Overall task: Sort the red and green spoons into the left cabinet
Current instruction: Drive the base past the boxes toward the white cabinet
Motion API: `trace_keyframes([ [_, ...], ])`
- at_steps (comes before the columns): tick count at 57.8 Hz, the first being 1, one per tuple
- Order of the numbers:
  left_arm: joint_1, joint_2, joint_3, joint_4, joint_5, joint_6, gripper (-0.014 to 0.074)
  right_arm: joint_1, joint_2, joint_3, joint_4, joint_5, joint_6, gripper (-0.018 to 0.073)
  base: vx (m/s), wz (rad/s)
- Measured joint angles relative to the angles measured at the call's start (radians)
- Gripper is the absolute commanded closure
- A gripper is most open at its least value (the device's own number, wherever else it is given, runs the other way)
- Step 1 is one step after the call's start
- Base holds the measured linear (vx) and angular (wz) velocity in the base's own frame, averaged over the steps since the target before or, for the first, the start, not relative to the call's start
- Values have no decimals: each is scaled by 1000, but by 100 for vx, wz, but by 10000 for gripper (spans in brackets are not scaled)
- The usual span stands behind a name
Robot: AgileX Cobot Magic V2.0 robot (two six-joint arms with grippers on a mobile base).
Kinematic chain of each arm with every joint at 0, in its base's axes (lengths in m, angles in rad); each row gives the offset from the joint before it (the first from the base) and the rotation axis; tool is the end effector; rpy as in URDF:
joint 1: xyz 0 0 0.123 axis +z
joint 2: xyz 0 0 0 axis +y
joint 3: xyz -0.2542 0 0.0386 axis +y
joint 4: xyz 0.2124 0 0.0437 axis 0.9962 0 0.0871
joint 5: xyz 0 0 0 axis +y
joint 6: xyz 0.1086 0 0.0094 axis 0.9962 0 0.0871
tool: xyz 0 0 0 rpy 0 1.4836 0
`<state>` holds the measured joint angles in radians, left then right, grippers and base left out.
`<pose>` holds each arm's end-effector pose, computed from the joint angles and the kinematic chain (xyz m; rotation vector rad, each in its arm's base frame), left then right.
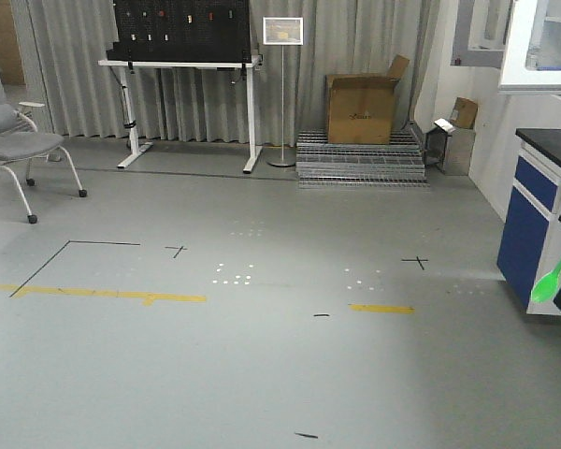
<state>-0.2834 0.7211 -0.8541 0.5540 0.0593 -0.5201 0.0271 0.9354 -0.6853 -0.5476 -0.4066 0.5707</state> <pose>0.1418 -0.0377 0.4096 0.1955 1.3900 -0.1860 0.2009 0.0279 0.3603 -0.1507 1.3807 0.2160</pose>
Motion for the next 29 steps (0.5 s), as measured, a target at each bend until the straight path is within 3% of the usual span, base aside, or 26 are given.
trace_keyframes([
  [29, 0, 0, 0, 0, 0, 0, 603, 0, 0, 0, 0, 0, 0, 568, 58, 10],
])
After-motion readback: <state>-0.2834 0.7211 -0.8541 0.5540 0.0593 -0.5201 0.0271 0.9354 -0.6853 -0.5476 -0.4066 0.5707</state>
